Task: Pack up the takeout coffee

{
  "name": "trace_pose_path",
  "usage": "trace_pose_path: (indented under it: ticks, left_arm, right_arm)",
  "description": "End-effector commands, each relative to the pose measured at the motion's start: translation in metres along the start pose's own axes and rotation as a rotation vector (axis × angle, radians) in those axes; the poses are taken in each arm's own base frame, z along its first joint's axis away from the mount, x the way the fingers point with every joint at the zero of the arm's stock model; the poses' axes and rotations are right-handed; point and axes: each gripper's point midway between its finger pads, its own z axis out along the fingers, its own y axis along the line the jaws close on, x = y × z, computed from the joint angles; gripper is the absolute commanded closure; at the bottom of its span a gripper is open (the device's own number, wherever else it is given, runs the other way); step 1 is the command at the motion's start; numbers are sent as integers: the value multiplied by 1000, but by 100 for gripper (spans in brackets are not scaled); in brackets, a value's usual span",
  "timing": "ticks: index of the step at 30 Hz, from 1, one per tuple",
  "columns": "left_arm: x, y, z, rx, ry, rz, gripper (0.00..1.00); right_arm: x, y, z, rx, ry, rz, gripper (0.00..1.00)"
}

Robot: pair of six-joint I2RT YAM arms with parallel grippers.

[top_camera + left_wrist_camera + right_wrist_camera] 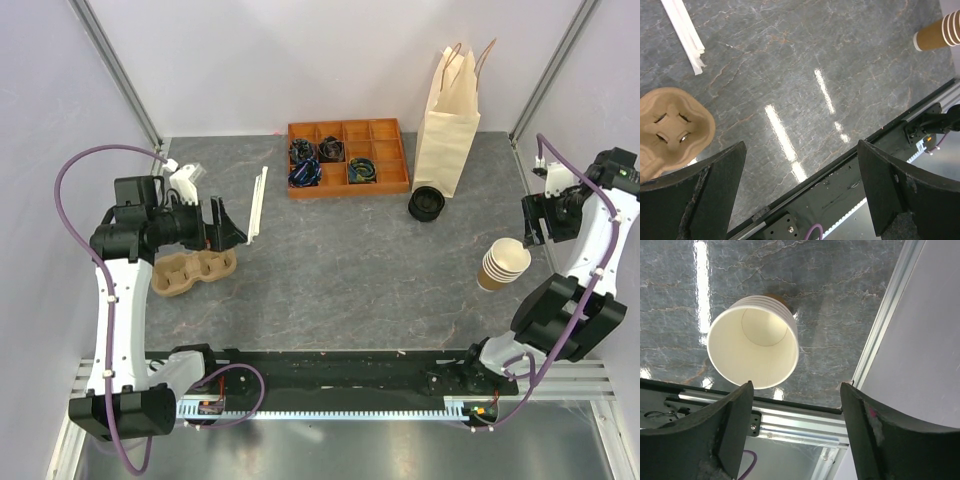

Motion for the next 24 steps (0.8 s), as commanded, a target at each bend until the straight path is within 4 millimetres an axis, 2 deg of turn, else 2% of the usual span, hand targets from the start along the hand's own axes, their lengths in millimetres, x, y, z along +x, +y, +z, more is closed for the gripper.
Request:
trace_pose_path:
  ticks: [1,6,12,24]
  left_arm:
    - [-21,-14,-3,63,-45,0,0]
    - [-24,-15,0,83,-40,-17,0]
    - [-24,-16,-2,79,-45,-6,0]
    - [-23,-14,-1,71,-41,-15,0]
  right_arm:
    - [20,27,-9,-73,56,94,29]
    - [30,19,6,-92,89,166,37]
    - [36,20,18,-167,104,223,47]
    - [36,26,34,-264,119,310,56]
